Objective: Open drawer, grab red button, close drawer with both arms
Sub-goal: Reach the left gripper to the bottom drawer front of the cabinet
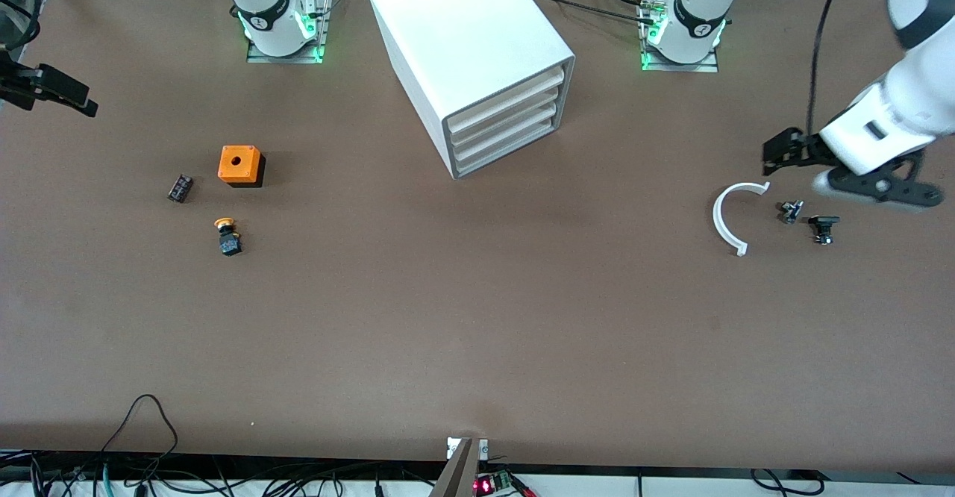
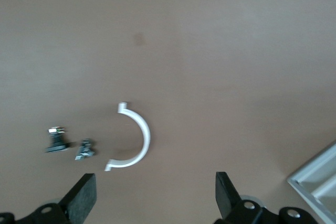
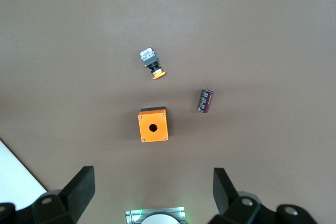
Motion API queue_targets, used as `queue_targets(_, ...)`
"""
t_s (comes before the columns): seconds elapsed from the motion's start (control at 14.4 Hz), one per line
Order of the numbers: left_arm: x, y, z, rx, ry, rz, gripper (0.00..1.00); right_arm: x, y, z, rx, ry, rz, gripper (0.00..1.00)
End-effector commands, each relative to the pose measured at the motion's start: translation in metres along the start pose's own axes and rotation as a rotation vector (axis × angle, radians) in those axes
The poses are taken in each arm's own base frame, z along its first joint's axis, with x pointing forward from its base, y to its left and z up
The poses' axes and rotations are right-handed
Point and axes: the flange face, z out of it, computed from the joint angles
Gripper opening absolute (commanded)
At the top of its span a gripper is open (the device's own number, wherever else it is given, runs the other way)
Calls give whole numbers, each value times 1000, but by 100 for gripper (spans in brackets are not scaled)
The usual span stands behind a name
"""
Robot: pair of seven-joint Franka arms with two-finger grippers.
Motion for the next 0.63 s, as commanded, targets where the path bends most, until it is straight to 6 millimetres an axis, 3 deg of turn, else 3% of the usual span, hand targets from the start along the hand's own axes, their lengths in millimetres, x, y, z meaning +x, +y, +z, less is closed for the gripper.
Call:
queue_targets(0.0, 22, 29, 41, -107, -71, 35, 100, 21, -13, 11, -17, -19, -30, 100)
queue_targets(0.35, 36, 104, 169, -510, -198, -34, 100, 27, -17, 17, -10, -29, -33, 100)
queue_targets(0.56, 20, 153, 215, -698, -297, -89, 100, 27, -17, 18, -9, -37, -33, 100)
